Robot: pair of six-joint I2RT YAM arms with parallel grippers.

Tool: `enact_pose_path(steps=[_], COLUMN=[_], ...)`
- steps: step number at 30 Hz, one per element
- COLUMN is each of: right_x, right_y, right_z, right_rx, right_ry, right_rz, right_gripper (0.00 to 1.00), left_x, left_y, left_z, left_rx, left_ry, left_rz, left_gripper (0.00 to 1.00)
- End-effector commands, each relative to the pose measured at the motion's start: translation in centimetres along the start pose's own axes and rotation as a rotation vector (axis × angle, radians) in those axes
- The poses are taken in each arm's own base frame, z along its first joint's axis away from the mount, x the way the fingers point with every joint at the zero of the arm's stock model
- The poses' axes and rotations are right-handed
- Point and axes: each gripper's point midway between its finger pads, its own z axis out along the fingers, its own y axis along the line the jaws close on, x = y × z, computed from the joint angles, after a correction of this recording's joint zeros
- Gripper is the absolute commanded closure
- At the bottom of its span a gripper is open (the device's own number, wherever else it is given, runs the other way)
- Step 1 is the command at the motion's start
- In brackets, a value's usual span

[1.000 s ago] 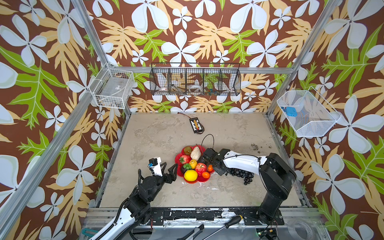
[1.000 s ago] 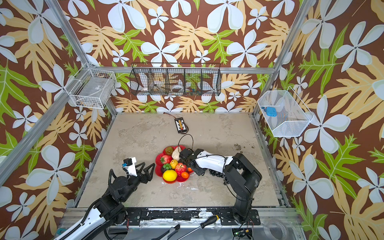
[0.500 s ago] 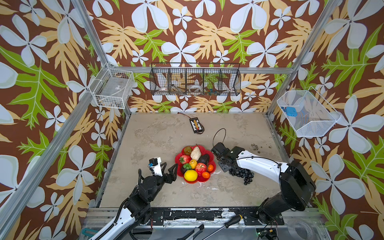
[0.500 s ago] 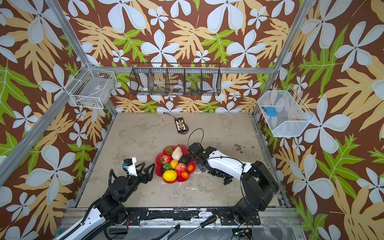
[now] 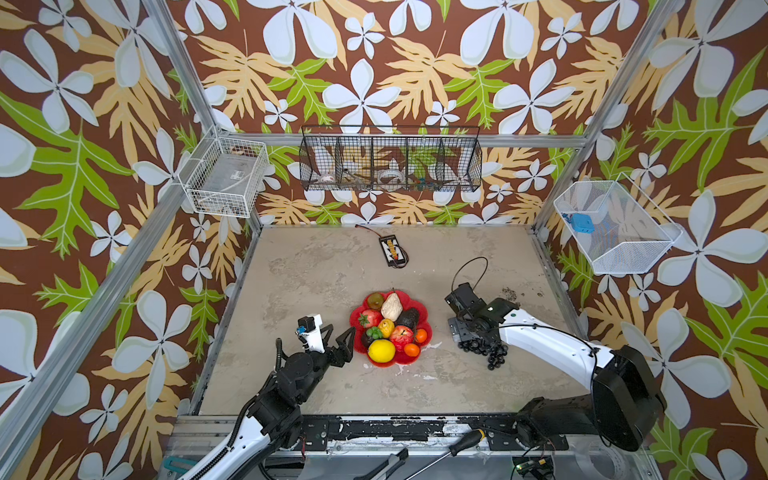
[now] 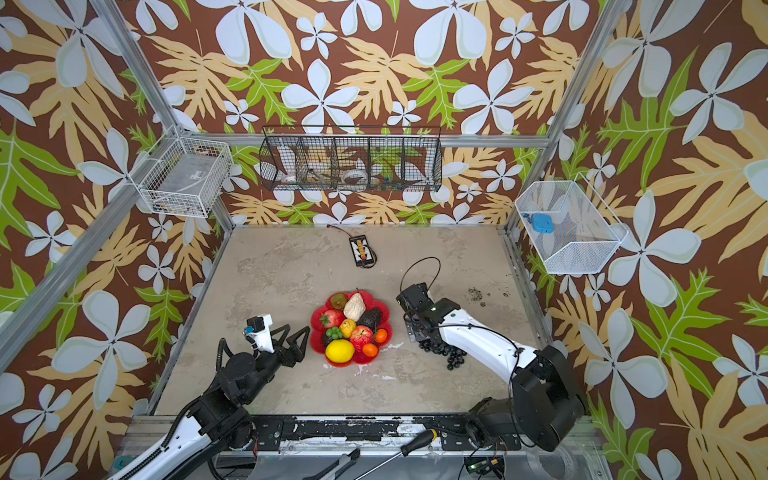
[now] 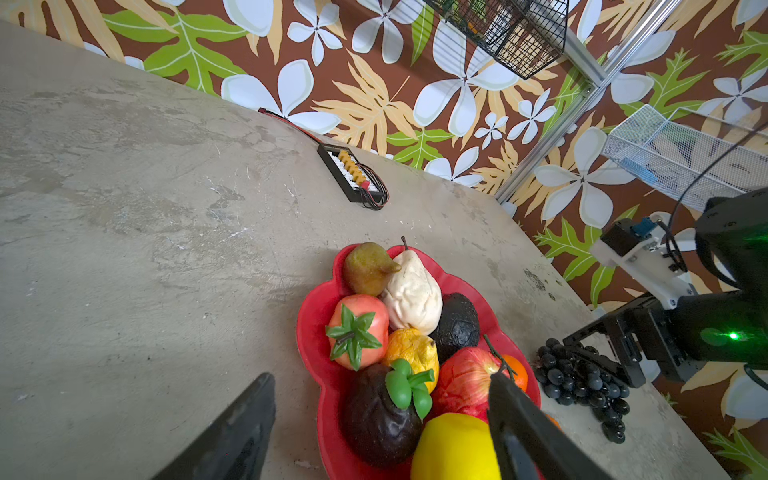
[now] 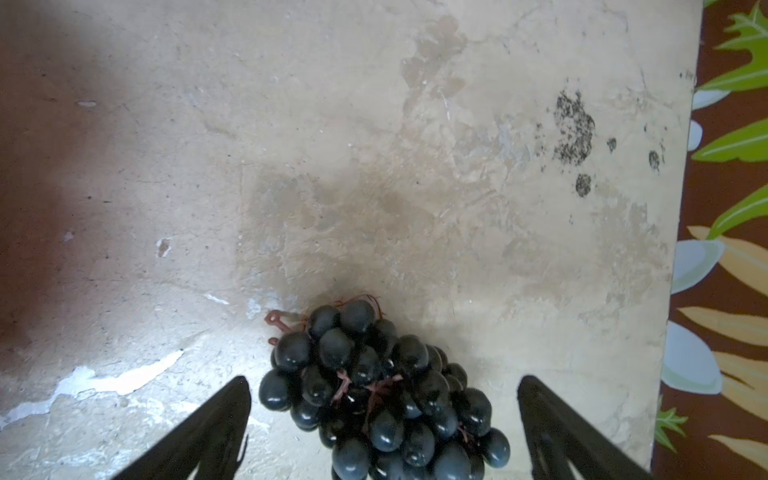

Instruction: Place and organize the fake fruits in the fruit bowl

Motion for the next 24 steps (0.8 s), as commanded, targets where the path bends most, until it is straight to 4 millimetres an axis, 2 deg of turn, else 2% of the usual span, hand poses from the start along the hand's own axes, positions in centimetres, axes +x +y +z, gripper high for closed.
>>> enact_pose_path(steps=[1,7,10,17,24], right_x=[0.1,0.7,1.1,1.3,1.5], right_y=[-0.3,0.2,-0.1,1.3,1.2], right_z=[0.2,0.8,1.5,1.9,2.1], right_rx=[-0.026,-0.079,-0.039,-0.036,-0.004], right_ry=[-0.014,0.022,0.041,0.045,0.025], right_rz=[0.094,0.096,0.087,0.053,0.064], right_gripper=[0.0,0.0,0.0,0.0,0.0], left_x=[-0.3,-0.3,-0.3,-0.2,-0.2], left_y=[-0.2,-0.3,-0.3,-0.2,-0.3], left_z=[0.0,0.1,0.1,0.1,0.1], left_rx=[0.005,0.01,0.011,0.009,0.011], left_ry=[-0.011,-0.007,-0.006,-0.005,-0.005], left_rz=[-0.013,-0.013,-0.015,-0.014,-0.014], left_gripper=[0.19,0.19,0.19,0.19,0.19])
